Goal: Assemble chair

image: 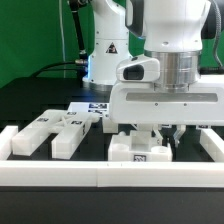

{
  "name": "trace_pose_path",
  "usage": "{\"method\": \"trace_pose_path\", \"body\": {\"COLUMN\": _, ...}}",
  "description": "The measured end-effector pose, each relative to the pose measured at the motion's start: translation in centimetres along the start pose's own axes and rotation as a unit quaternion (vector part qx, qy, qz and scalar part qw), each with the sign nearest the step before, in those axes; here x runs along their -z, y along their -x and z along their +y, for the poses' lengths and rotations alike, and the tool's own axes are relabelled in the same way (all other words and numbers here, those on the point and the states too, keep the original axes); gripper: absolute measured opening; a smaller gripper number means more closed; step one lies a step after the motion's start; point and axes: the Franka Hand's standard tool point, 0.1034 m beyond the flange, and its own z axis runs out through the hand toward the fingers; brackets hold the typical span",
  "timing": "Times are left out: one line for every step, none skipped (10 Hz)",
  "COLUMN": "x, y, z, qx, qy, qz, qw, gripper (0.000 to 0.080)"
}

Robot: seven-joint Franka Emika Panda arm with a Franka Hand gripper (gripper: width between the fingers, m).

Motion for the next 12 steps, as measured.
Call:
{"method": "trace_pose_path", "body": {"x": 0.0, "y": 0.0, "z": 0.0, "qx": 0.001, "qy": 0.000, "qz": 0.000, "qw": 1.000, "gripper": 0.0033}}
{"method": "trace_pose_path", "body": {"x": 0.0, "y": 0.0, "z": 0.0, "qx": 0.002, "qy": 0.000, "qz": 0.000, "qw": 1.000, "gripper": 0.0033}}
{"method": "trace_pose_path", "body": {"x": 0.0, "y": 0.0, "z": 0.0, "qx": 0.003, "qy": 0.000, "qz": 0.000, "qw": 1.000, "gripper": 0.0033}}
{"method": "trace_pose_path", "body": {"x": 0.0, "y": 0.0, "z": 0.0, "qx": 0.005, "qy": 0.000, "qz": 0.000, "qw": 1.000, "gripper": 0.0033}}
{"method": "trace_pose_path", "body": {"x": 0.0, "y": 0.0, "z": -0.1, "qx": 0.007, "qy": 0.000, "qz": 0.000, "qw": 1.000, "gripper": 0.0033}}
{"method": "trace_pose_path", "body": {"x": 0.0, "y": 0.0, "z": -0.2, "qx": 0.015, "qy": 0.000, "qz": 0.000, "qw": 1.000, "gripper": 0.0033}}
{"method": "trace_pose_path", "body": {"x": 0.2, "y": -0.1, "z": -0.8, "qx": 0.027, "qy": -0.002, "qz": 0.001, "qw": 1.000, "gripper": 0.0033}}
{"method": "trace_pose_path", "body": {"x": 0.2, "y": -0.1, "z": -1.5, "qx": 0.037, "qy": -0.002, "qz": 0.003, "qw": 0.999, "gripper": 0.0033}}
{"method": "trace_pose_path", "body": {"x": 0.0, "y": -0.3, "z": -2.2, "qx": 0.047, "qy": -0.003, "qz": 0.003, "qw": 0.999, "gripper": 0.0033}}
{"method": "trace_pose_path", "body": {"x": -0.1, "y": -0.6, "z": -3.0, "qx": 0.054, "qy": -0.004, "qz": 0.005, "qw": 0.999, "gripper": 0.0033}}
{"method": "trace_pose_path", "body": {"x": -0.1, "y": -0.9, "z": -3.9, "qx": 0.062, "qy": -0.005, "qz": 0.009, "qw": 0.998, "gripper": 0.0034}}
{"method": "trace_pose_path", "body": {"x": -0.1, "y": -1.1, "z": -4.6, "qx": 0.067, "qy": -0.006, "qz": 0.011, "qw": 0.998, "gripper": 0.0034}}
